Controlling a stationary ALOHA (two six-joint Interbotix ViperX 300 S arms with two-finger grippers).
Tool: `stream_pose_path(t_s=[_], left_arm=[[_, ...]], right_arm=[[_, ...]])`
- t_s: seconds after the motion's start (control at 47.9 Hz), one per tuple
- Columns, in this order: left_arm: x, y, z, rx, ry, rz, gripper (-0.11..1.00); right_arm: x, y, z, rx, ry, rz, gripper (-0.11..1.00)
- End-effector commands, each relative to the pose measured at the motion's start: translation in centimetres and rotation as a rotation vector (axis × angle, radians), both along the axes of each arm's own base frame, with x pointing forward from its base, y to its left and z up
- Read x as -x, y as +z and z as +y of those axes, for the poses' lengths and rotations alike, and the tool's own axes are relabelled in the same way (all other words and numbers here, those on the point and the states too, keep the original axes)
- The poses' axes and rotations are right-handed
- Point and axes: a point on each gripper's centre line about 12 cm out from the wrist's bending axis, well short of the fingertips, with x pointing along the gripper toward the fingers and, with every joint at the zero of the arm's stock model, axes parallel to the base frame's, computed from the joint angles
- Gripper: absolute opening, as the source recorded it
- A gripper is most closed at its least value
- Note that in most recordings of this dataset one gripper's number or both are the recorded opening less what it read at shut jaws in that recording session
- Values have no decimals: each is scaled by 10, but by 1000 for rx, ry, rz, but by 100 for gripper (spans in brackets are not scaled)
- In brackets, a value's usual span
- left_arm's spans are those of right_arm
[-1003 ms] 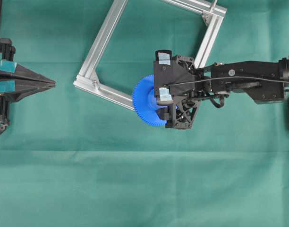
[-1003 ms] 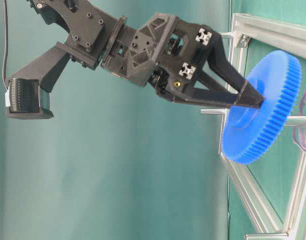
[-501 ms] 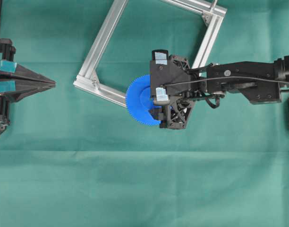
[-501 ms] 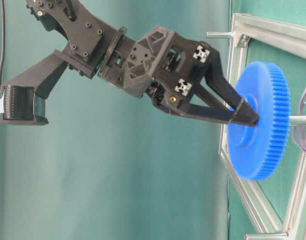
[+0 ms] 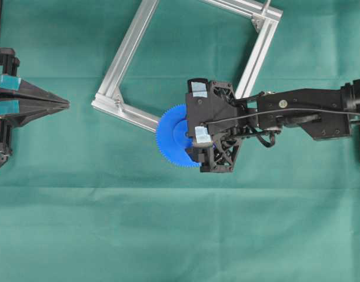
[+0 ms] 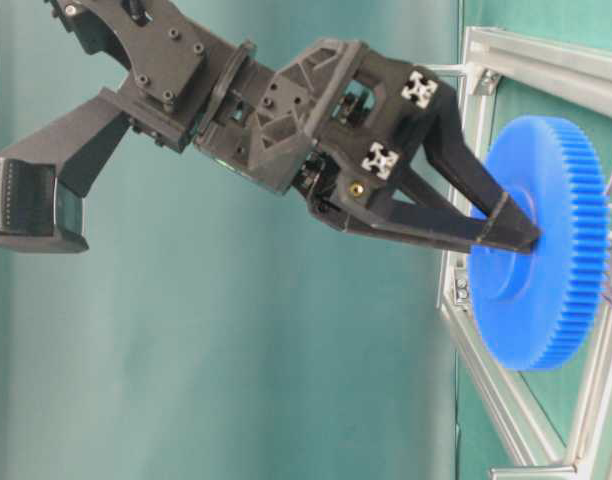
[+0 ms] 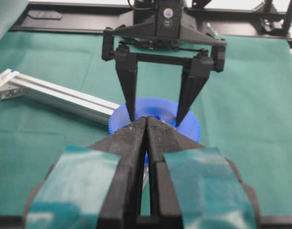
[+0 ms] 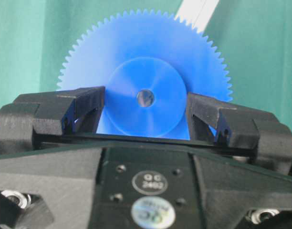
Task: Find the location of the shaft and insert the gear.
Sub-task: 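Align the gear's center hole with the metal shaft on the frame, then push the blue gear onto the shaft with the right gripper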
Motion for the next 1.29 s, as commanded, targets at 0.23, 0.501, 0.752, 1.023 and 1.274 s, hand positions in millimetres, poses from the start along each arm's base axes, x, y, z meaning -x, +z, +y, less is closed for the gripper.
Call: stream_pose_path(t_s=[0.23, 0.501, 0.752, 1.023, 1.274], left_arm=[[-3, 11, 1, 5, 4, -26, 1], [-3, 11, 1, 7, 4, -25, 1], [-3, 11, 1, 5, 4, -23, 1], [-3, 11, 1, 5, 4, -25, 1], [-3, 11, 1, 4, 4, -25, 1]], right_arm=[[2, 6, -12, 3, -28, -12, 69], [5, 4, -23, 3, -54, -2, 69], [10, 2, -26, 2, -62, 12, 69], [10, 1, -23, -2, -58, 11, 69], [8, -1, -15, -7, -43, 23, 69]])
